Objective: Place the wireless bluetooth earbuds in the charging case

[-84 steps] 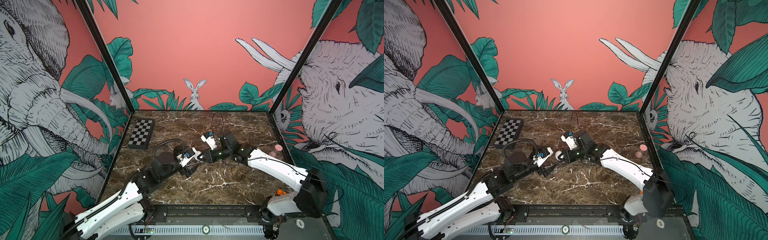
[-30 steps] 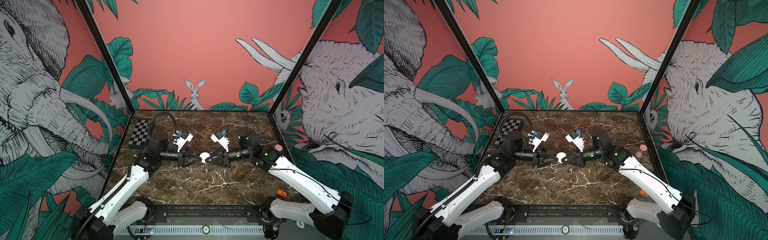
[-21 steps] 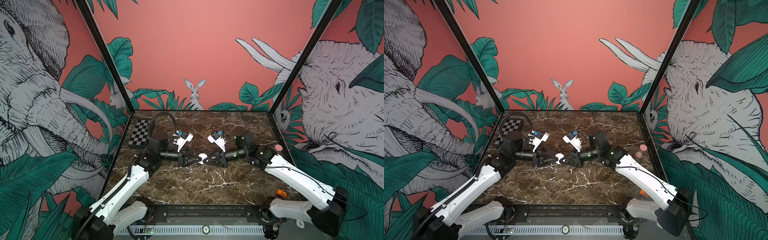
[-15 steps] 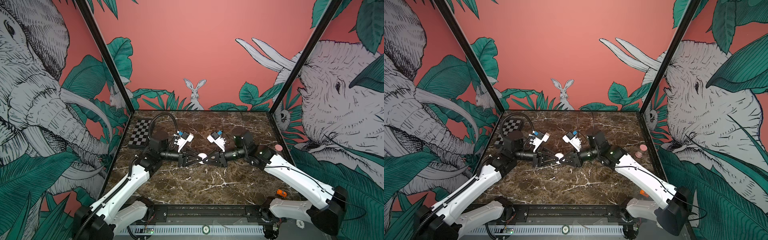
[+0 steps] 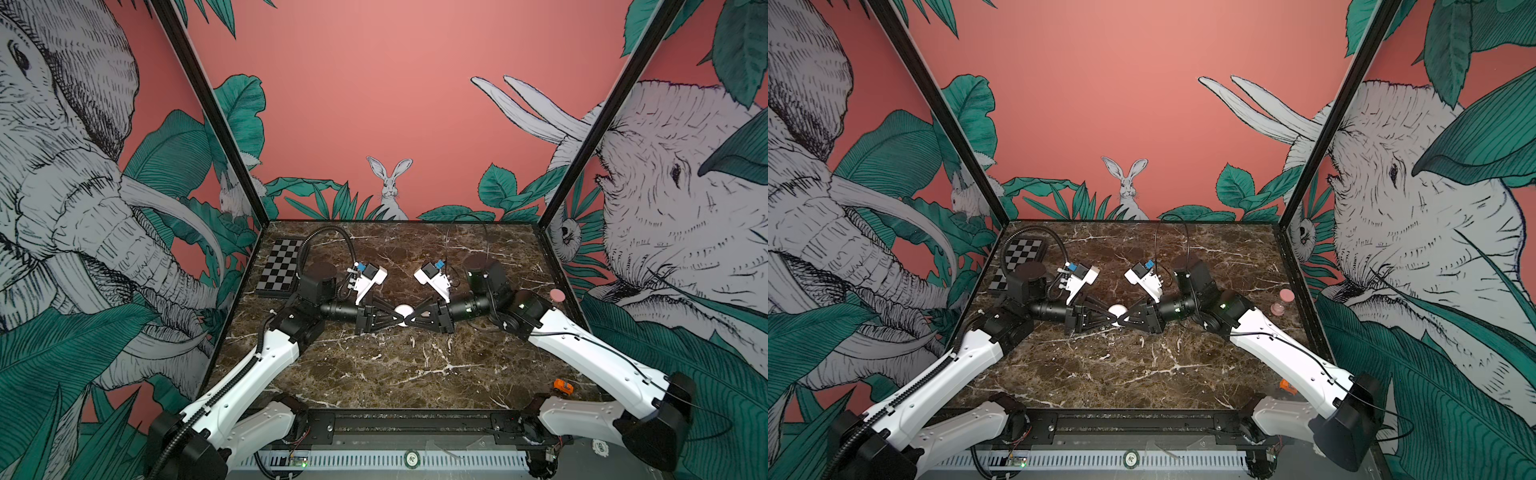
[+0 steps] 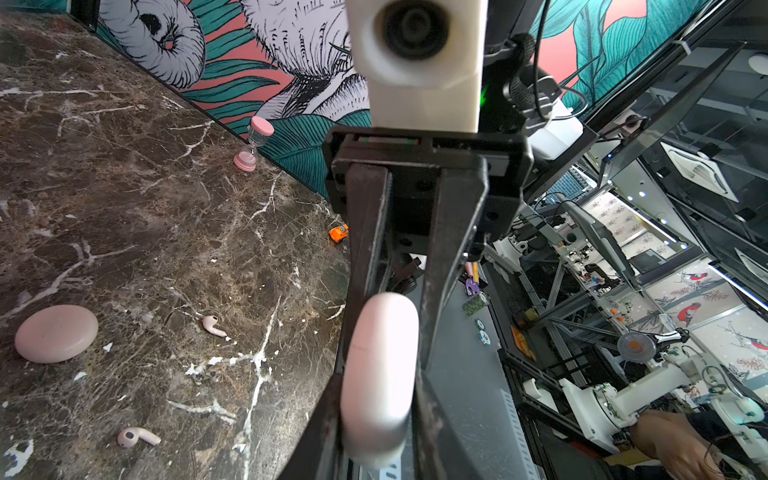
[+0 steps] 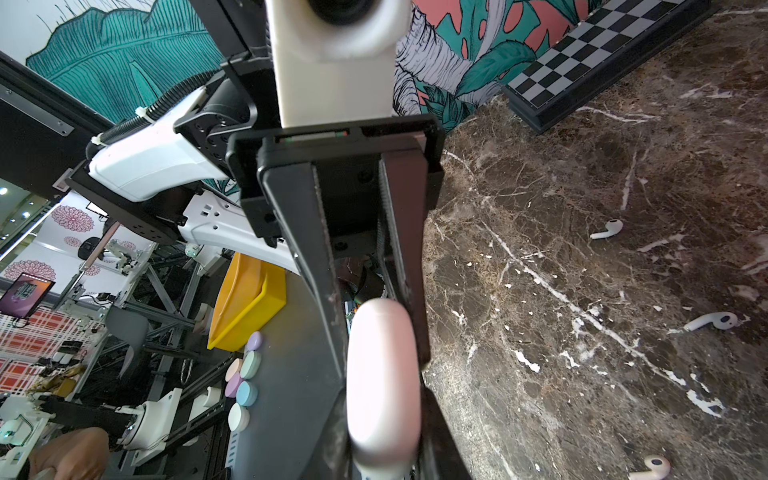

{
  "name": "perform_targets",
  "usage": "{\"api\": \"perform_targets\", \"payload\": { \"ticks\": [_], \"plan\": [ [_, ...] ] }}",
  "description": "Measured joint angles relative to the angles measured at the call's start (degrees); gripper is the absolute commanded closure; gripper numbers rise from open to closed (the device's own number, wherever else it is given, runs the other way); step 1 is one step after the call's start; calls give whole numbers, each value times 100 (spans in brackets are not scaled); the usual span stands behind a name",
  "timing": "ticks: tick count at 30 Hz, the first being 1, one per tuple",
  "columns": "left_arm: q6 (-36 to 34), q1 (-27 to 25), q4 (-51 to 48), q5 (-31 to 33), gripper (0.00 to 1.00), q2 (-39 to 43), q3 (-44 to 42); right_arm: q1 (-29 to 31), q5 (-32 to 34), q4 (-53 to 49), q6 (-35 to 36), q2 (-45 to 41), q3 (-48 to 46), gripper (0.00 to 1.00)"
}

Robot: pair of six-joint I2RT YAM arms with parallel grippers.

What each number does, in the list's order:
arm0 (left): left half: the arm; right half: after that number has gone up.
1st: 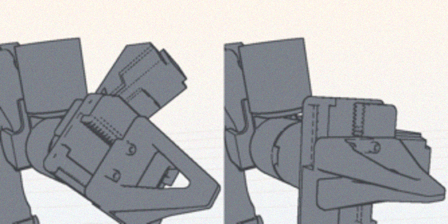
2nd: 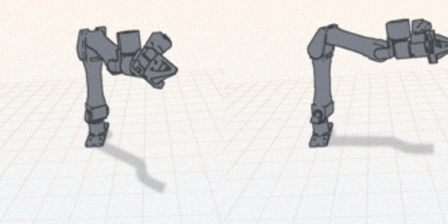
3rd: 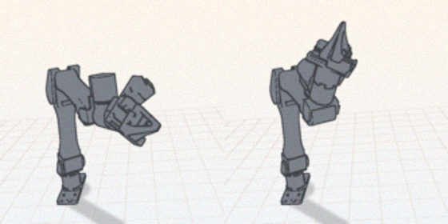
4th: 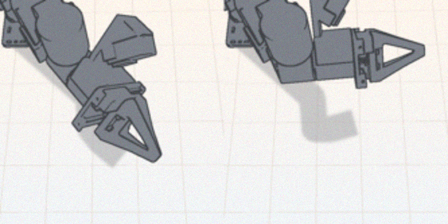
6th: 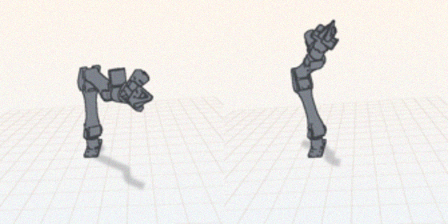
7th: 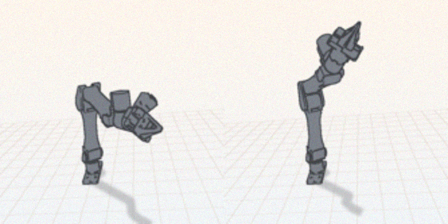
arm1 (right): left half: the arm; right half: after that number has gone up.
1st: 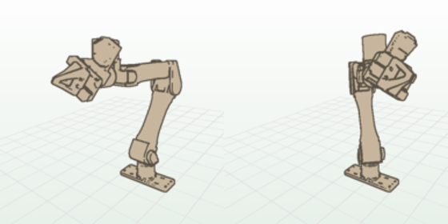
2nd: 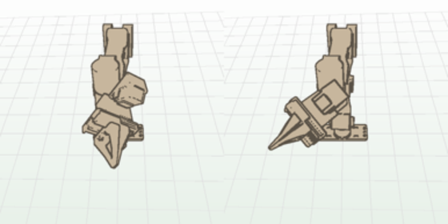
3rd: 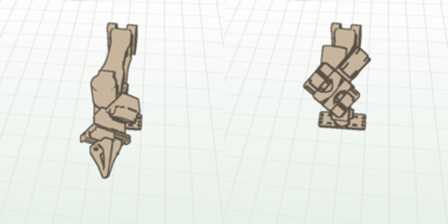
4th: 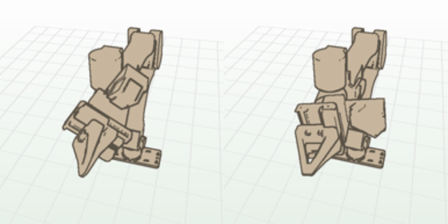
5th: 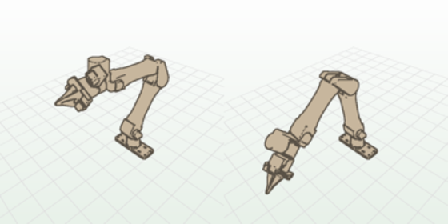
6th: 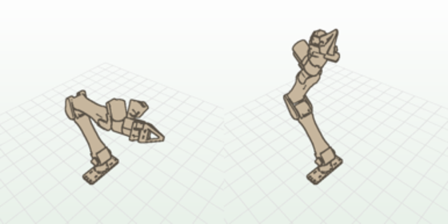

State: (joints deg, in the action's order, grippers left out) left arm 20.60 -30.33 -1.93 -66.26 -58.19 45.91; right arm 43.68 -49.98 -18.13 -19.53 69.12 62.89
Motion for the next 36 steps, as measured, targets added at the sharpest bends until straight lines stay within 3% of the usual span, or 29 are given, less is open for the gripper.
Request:
{"api": "perform_targets", "payload": {
  "ticks": [3,4,8,11,15,18,22,26,36],
  "plan": [
    [37,2,2,-55,88,-4,0,20,0,-4,2,0,0,100],
    [39,4,2,-66,98,-11,0,22,2,-9,2,0,0,100],
    [37,4,-9,-79,100,-20,0,31,17,-22,26,0,0,96],
    [-9,4,-50,0,100,-13,0,46,48,-37,48,-7,0,67],
    [-90,-13,-13,474,100,120,-116,83,256,-37,66,-20,0,39],
    [-98,-15,90,807,100,254,-330,114,457,-72,116,-101,0,22],
    [-140,-17,398,1198,100,435,-636,118,780,-125,221,-398,0,10],
    [-267,-17,883,1593,100,616,-949,118,1185,-201,332,-857,-2,2],
    [-507,-22,2234,1958,100,1019,-1700,118,2094,4,498,-1565,-535,2]
  ]
}}
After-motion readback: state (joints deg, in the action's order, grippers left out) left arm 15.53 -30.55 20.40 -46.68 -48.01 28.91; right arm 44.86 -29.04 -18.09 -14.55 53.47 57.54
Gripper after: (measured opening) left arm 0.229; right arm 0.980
